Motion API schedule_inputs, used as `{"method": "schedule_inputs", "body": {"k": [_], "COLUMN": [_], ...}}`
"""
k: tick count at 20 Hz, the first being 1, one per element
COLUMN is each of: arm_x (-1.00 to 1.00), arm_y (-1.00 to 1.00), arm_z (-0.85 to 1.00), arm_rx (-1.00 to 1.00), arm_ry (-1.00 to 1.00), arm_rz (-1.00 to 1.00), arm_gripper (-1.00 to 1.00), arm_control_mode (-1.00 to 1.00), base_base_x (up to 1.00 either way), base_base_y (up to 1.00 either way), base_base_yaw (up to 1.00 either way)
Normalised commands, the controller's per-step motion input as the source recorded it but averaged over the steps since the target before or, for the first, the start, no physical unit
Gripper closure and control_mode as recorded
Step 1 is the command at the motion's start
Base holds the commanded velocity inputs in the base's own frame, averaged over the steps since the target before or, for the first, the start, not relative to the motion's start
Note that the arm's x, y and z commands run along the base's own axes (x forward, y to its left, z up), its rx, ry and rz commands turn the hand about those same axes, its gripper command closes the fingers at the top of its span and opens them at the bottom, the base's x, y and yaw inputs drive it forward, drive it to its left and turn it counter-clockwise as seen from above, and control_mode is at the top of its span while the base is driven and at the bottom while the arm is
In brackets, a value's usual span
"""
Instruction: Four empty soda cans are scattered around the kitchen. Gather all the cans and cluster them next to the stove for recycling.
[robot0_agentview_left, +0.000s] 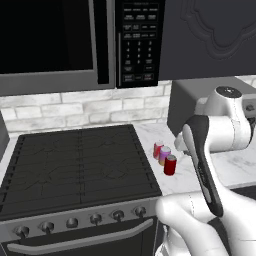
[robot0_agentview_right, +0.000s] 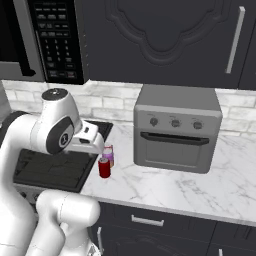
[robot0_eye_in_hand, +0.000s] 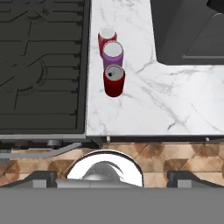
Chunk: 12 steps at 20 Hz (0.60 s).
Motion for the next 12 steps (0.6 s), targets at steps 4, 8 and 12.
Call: {"method": "schedule_inputs", "body": {"k": [4,8,12], "arm_x": [-0.19,-0.14,-0.1], "arm_y": [0.0,0.07,0.01], "arm_z": [0.36,0.28,0.28], "arm_rx": [0.0,0.0,0.0], "arm_ry": [0.0,0.0,0.0], "arm_rz": [0.0,0.0,0.0], "arm_gripper": [-1.0,-1.0,-1.0], "arm_control_mode": [-1.0,-1.0,-1.0], "base_base_x": [0.0,0.0,0.0], "base_base_y": [0.0,0.0,0.0], "base_base_yaw": [0.0,0.0,0.0]}}
